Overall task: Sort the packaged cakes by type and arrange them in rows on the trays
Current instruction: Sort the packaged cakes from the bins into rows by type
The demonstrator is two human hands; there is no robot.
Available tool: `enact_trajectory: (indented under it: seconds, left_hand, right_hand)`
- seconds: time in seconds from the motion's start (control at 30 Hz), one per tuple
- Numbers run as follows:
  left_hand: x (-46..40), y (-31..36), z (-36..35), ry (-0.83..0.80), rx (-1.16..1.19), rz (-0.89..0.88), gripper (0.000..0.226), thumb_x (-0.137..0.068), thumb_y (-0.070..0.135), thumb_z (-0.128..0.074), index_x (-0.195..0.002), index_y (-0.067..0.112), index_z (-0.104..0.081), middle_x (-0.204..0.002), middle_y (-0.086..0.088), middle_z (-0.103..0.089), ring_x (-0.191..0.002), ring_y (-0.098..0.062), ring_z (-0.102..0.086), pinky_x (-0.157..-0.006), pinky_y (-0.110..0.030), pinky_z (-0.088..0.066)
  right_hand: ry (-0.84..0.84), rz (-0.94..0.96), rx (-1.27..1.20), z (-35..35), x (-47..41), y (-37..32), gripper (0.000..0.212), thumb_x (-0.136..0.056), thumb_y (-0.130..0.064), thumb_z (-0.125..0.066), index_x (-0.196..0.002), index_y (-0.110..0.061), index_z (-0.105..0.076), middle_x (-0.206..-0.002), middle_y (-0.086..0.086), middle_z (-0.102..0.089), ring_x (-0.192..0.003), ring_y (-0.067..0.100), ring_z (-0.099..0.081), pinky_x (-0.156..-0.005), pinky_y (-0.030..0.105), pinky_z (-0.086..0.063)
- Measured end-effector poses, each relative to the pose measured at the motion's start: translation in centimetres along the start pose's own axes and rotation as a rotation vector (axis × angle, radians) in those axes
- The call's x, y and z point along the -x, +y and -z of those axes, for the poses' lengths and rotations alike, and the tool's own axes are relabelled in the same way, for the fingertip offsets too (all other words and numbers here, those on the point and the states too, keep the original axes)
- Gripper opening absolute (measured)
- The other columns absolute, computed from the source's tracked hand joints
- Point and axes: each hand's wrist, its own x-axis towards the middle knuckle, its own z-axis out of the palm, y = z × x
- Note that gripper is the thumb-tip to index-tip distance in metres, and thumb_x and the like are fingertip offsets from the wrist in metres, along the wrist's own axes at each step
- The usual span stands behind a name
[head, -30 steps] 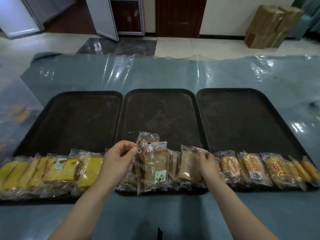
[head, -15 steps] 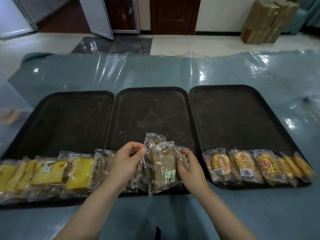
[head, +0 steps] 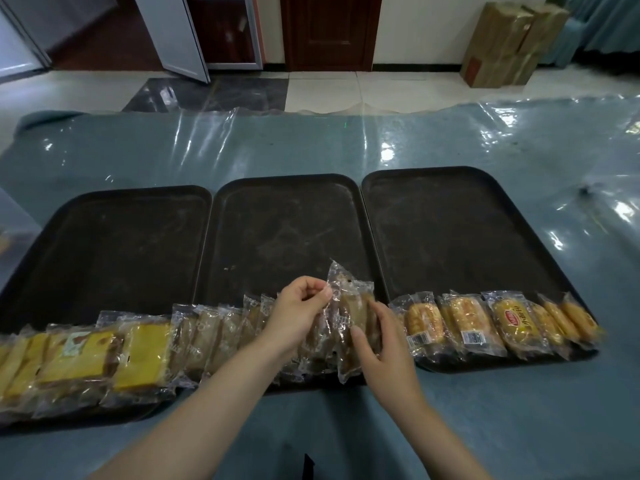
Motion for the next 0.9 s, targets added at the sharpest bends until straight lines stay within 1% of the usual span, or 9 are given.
enact_trajectory:
  seconds: [0.07,0.17,0.23,0.33,0.4,0.53,0.63,0.73,0.9]
  left_hand:
    - [-0.6,-0.2,-1.1,-0.037,0.032,0.022,0.005,-0.094,0.018,-0.065,-0.097,0.015,-0.067,-0.086,0.003,-0.066,-0.079,-0.008,-0.061,-0.074,-0.021,-0.050]
    - [-1.3,-0.8,-2.6,-0.071,0.091,0.054,0.005,-0.094,0.016,-0.066,-0.097,0.013,-0.066,-0.085,0.002,-0.063,-0.074,-0.007,-0.057,-0.067,-0.019,-0.049]
    - [-1.5,-1.5,-3.5,-0.073,0.126,0.079,0.005,-0.094,0.015,-0.066,-0.096,0.011,-0.065,-0.084,0.001,-0.062,-0.071,-0.007,-0.056,-0.062,-0.018,-0.047]
    - [-1.9,-2.8,-4.1,-0.034,0.092,0.116,0.005,-0.094,0.015,-0.066,-0.095,0.011,-0.063,-0.087,-0.001,-0.063,-0.072,-0.007,-0.058,-0.061,-0.018,-0.048]
    - [-2.1,-3.5,-4.0,-0.003,-0.066,0.064,0.006,-0.093,0.019,-0.066,-0.091,0.018,-0.061,-0.084,0.002,-0.063,-0.069,-0.007,-0.057,-0.062,-0.021,-0.046]
    - [-2.0,-4.0,-3.7,-0.025,-0.391,-0.043,0.008,-0.096,0.025,-0.061,-0.093,0.022,-0.054,-0.085,0.007,-0.060,-0.073,-0.005,-0.055,-0.064,-0.017,-0.042]
    - [-1.7,-3.9,-3.6,-0.086,-0.527,-0.098,0.010,-0.099,0.030,-0.055,-0.099,0.021,-0.053,-0.085,0.005,-0.061,-0.071,-0.005,-0.055,-0.058,-0.015,-0.040]
    - [-1.5,-3.8,-3.6,-0.172,-0.654,-0.150,0.013,-0.102,0.034,-0.046,-0.098,0.021,-0.048,-0.080,0.003,-0.059,-0.068,-0.012,-0.055,-0.060,-0.027,-0.043]
    - [-0.5,-3.7,-4.3,-0.228,-0.895,-0.307,0.021,-0.105,0.033,-0.037,-0.101,0.018,-0.051,-0.083,-0.001,-0.064,-0.078,-0.023,-0.061,-0.071,-0.037,-0.047]
  right_hand:
    - [-0.026,-0.039,0.024,0.4,0.1,0.4,0.073,-0.089,-0.060,-0.058,-0.151,-0.032,-0.031,-0.155,-0.013,-0.032,-0.144,0.004,-0.026,-0.119,0.038,-0.030]
    - [-0.034,-0.069,0.055,0.8,-0.3,1.4,0.085,-0.082,-0.070,-0.057,-0.152,-0.033,-0.028,-0.156,-0.012,-0.031,-0.146,0.007,-0.026,-0.118,0.040,-0.031]
    - [-0.010,-0.098,0.062,1.0,-0.6,1.8,0.076,-0.086,-0.060,-0.060,-0.149,-0.027,-0.034,-0.151,-0.013,-0.037,-0.142,0.005,-0.031,-0.116,0.033,-0.033]
    - [0.008,-0.114,0.040,1.1,-0.8,1.7,0.045,-0.096,-0.034,-0.061,-0.136,-0.028,-0.044,-0.125,-0.023,-0.045,-0.120,-0.005,-0.042,-0.095,0.005,-0.031]
    - [0.027,-0.138,0.031,0.9,-1.0,1.9,0.035,-0.099,-0.027,-0.057,-0.133,-0.025,-0.048,-0.122,-0.018,-0.050,-0.115,-0.001,-0.048,-0.092,0.009,-0.036]
    - [0.030,-0.179,0.017,0.0,-1.3,2.8,0.033,-0.100,-0.025,-0.052,-0.133,-0.019,-0.051,-0.122,-0.008,-0.058,-0.112,0.008,-0.056,-0.096,0.035,-0.050]
    - [0.038,-0.193,-0.002,-0.2,-1.4,3.0,0.032,-0.101,-0.023,-0.052,-0.133,-0.020,-0.051,-0.117,-0.008,-0.060,-0.103,0.008,-0.061,-0.086,0.030,-0.053]
    - [0.055,-0.203,-0.020,0.0,-1.6,2.8,0.026,-0.102,-0.020,-0.051,-0.128,-0.021,-0.053,-0.108,-0.011,-0.062,-0.087,0.002,-0.062,-0.070,0.017,-0.048]
    - [0.098,-0.182,-0.015,0.4,-1.7,2.5,0.025,-0.103,-0.019,-0.048,-0.127,-0.022,-0.052,-0.108,-0.013,-0.062,-0.089,-0.006,-0.060,-0.066,0.013,-0.046]
